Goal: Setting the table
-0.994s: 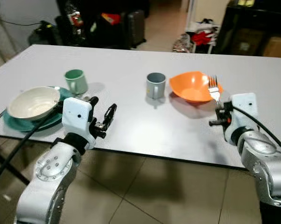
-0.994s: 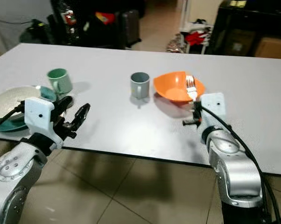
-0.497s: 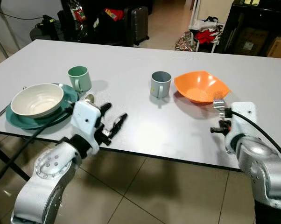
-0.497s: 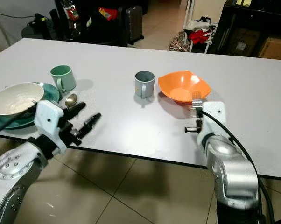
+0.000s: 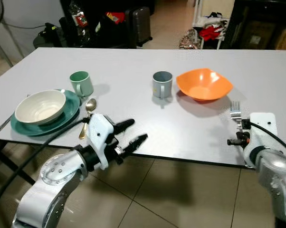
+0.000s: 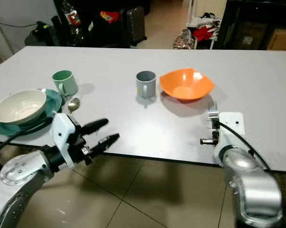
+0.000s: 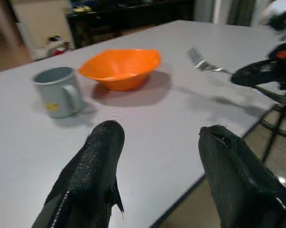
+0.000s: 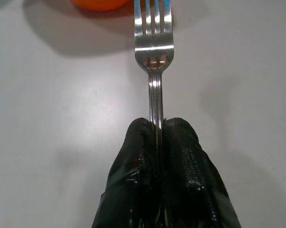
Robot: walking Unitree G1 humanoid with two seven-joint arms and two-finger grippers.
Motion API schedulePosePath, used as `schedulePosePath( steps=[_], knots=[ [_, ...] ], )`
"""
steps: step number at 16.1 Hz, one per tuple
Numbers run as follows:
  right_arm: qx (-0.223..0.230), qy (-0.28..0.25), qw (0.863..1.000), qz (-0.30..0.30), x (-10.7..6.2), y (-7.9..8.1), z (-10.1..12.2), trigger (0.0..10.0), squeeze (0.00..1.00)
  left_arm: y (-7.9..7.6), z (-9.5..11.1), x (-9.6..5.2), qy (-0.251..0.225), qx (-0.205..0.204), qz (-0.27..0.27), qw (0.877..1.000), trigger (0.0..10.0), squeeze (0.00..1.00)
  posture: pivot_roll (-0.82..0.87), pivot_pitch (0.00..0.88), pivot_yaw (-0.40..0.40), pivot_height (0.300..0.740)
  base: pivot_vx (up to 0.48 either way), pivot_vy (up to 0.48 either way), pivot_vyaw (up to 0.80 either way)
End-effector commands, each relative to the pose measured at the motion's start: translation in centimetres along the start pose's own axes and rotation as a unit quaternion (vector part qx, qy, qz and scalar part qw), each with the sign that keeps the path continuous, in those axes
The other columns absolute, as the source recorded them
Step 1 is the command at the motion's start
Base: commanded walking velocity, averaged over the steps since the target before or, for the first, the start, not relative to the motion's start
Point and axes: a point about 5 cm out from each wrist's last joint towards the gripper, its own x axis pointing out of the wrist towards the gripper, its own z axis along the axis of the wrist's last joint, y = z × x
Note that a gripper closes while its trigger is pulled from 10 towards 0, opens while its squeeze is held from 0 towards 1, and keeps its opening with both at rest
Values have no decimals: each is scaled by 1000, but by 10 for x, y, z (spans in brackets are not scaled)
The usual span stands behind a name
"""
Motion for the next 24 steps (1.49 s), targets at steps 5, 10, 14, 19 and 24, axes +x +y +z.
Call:
schedulePosePath(
  steps=[5, 10, 14, 19, 24],
  knots=[
    [-8, 17, 999, 50, 19, -7, 10, 10000, 0, -12, -7, -8, 15, -7, -18, 1000, 10000, 0, -159, 47, 25, 740, 0, 0, 0],
    [-25, 23, 996, 79, 47, 3, 17, 10000, 0, -21, -6, -15, 20, -10, -30, 999, 10000, 0, -126, 32, -4, 740, 0, 0, 0],
    [-17, 40, 998, 54, 63, -1, 15, 10000, 0, -23, -3, -15, 19, -17, -46, 999, 10000, 0, -120, 27, -22, 740, 0, 0, 0],
    [9, 52, 997, 47, 70, 2, 8, 10000, 0, -21, -3, -13, 25, -15, -58, 998, 10000, 0, -121, 30, 3, 740, 0, 0, 0],
    [18, 65, 996, 55, 73, 7, -1, 10000, 0, -24, -7, -9, 41, -23, -84, 995, 10000, 0, -123, 27, 4, 740, 0, 0, 0]
  ],
)
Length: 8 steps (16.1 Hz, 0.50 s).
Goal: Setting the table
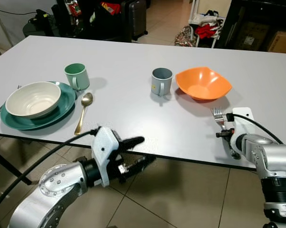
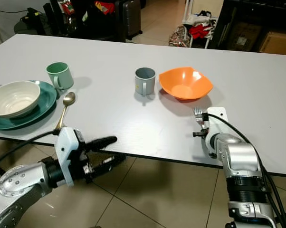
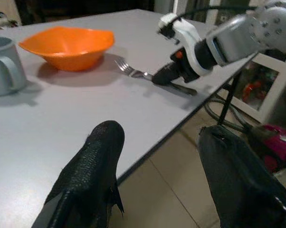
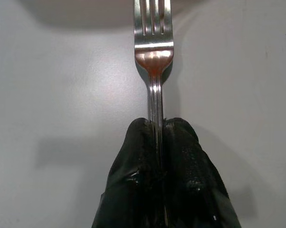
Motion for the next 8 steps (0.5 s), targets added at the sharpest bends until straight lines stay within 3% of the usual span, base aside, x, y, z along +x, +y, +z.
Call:
schedulePosePath(
  steps=[1, 8],
  knots=[
    [7, 2, 1000, 2, 2, 0, -1, 10000, 0, 1, -2, 0, 11, 1, -4, 1000, 10000, 0, -123, 27, 2, 740, 0, 0, 0],
    [-9, 19, 1000, 12, 11, 6, -12, 10000, 0, 3, -5, -2, 25, 0, 2, 1000, 10000, 0, -127, 30, -1, 740, 0, 0, 0]
  ],
)
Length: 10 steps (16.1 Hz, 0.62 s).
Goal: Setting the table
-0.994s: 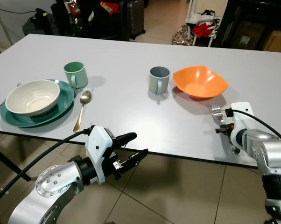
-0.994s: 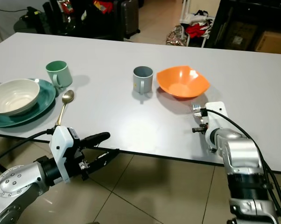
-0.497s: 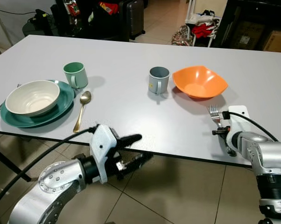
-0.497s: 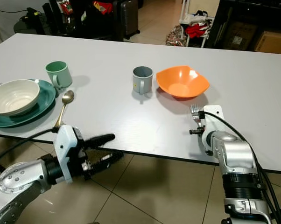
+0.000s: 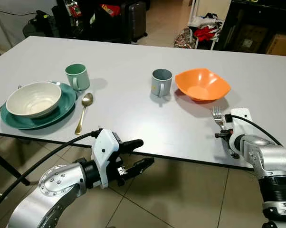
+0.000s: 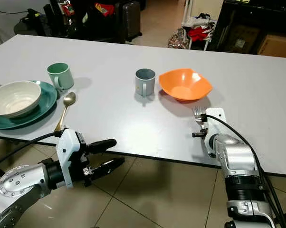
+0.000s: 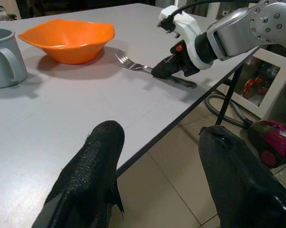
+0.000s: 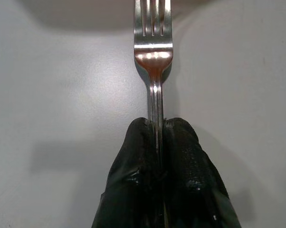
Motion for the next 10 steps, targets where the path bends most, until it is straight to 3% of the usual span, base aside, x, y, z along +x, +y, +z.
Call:
schedulePosePath(
  steps=[1, 3, 4, 5, 10],
  knots=[
    [2, 24, 1000, 11, 4, 5, -9, 10000, 0, 1, -1, 0, 10, 3, -2, 1000, 10000, 0, -127, 31, 0, 740, 0, 0, 0],
    [7, 21, 1000, 15, 4, 6, -8, 10000, 0, 2, -1, -1, 10, 4, -3, 1000, 10000, 0, -127, 29, 0, 740, 0, 0, 0],
    [9, 19, 1000, 16, 5, 6, -7, 10000, 141, 2, -1, -1, 11, 4, -3, 1000, 10000, 0, -127, 28, 0, 740, 0, 0, 0],
    [11, 16, 1000, 16, 5, 6, -6, 10000, 1000, 2, 0, -1, 11, 5, -3, 1000, 10000, 0, -128, 26, 1, 740, 0, 0, 0],
    [13, 2, 1000, 16, 1, 7, 1, 10000, 1000, 4, 0, -1, 11, 6, -5, 1000, 10000, 0, -127, 20, 8, 740, 0, 0, 0]
  ],
)
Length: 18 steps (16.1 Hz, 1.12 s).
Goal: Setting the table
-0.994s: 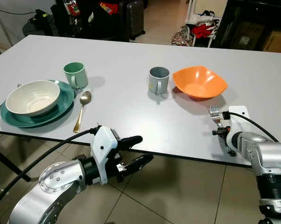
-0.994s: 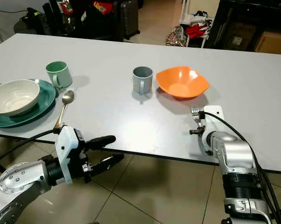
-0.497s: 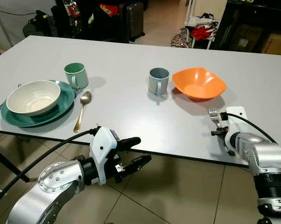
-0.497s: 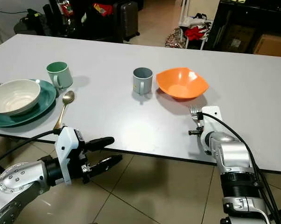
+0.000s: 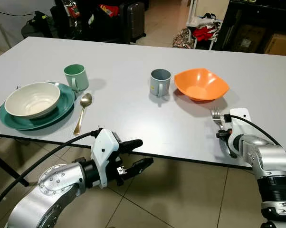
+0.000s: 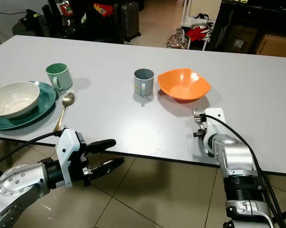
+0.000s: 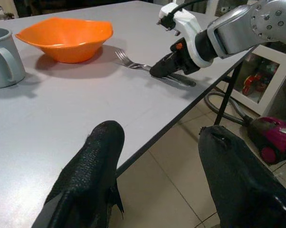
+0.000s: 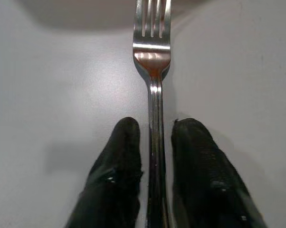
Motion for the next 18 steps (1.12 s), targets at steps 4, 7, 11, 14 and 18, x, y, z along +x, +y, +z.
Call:
schedulePosePath(
  steps=[4, 7, 11, 14, 18],
  knots=[
    [9, -37, 999, 6, -22, -3, 17, 10000, 1000, 7, 5, -1, -13, 9, 15, 1000, 10000, 0, -127, 14, 13, 740, 0, 0, 0],
    [-4, -82, 997, -8, -58, -10, 28, 10000, 1000, 8, 8, -4, -38, -7, 30, 999, 10000, 0, -152, 2, 39, 740, 0, 0, 0],
    [-2, -158, 987, 4, -100, 7, 43, 10000, 1000, 11, 17, -3, -85, -24, 56, 995, 10000, 0, -181, 0, 70, 740, 0, 0, 0],
    [-32, -172, 981, 87, -102, 56, 34, 10000, 1000, 22, 20, -2, -87, -3, 99, 991, 10000, 0, -159, 0, 69, 740, 0, 0, 0],
    [-75, -164, 971, 156, -91, 95, 21, 10000, 1000, 29, 16, -7, -82, 2, 183, 980, 10000, 0, -105, 0, 47, 740, 0, 0, 0]
  ],
)
